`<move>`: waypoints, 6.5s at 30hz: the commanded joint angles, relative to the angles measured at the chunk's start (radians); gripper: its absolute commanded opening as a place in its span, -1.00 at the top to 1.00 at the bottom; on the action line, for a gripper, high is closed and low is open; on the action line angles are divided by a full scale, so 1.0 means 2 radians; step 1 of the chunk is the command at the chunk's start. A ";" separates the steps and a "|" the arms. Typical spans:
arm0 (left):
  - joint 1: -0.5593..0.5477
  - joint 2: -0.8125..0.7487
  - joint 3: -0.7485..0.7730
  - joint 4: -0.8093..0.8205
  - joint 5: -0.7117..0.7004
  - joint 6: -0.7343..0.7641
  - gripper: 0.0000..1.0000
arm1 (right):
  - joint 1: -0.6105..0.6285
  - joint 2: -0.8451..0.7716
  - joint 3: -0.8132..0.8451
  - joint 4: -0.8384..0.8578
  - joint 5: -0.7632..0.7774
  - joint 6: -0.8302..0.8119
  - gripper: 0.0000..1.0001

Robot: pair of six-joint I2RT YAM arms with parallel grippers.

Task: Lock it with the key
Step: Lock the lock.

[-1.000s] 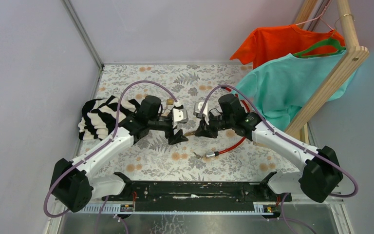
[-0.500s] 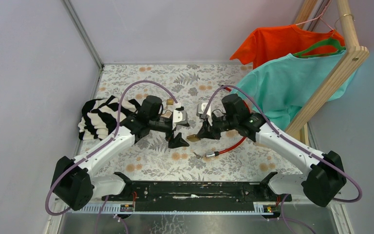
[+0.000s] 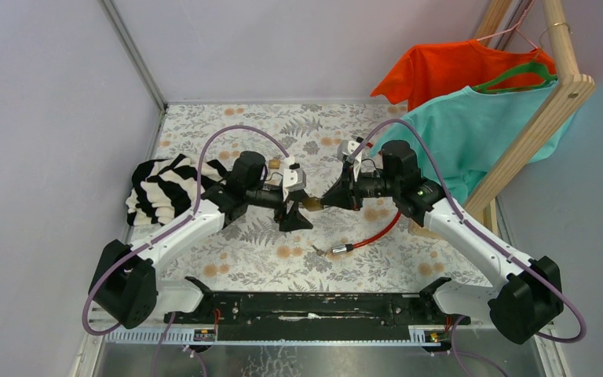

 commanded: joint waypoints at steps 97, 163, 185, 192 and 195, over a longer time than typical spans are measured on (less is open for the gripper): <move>-0.020 0.048 0.066 -0.052 0.076 0.043 1.00 | 0.051 0.031 -0.026 0.020 -0.007 -0.081 1.00; 0.001 0.056 0.120 -0.060 0.052 0.065 1.00 | 0.164 0.077 -0.084 0.321 -0.174 0.142 1.00; 0.000 0.029 0.148 -0.162 0.034 0.166 1.00 | 0.043 -0.020 -0.019 0.033 -0.079 -0.034 0.18; 0.000 0.023 0.134 -0.138 0.035 0.141 1.00 | 0.037 -0.023 -0.027 0.025 -0.061 -0.038 -0.09; 0.001 0.024 0.130 -0.128 0.037 0.129 1.00 | 0.037 -0.011 -0.026 0.038 -0.059 -0.023 -0.12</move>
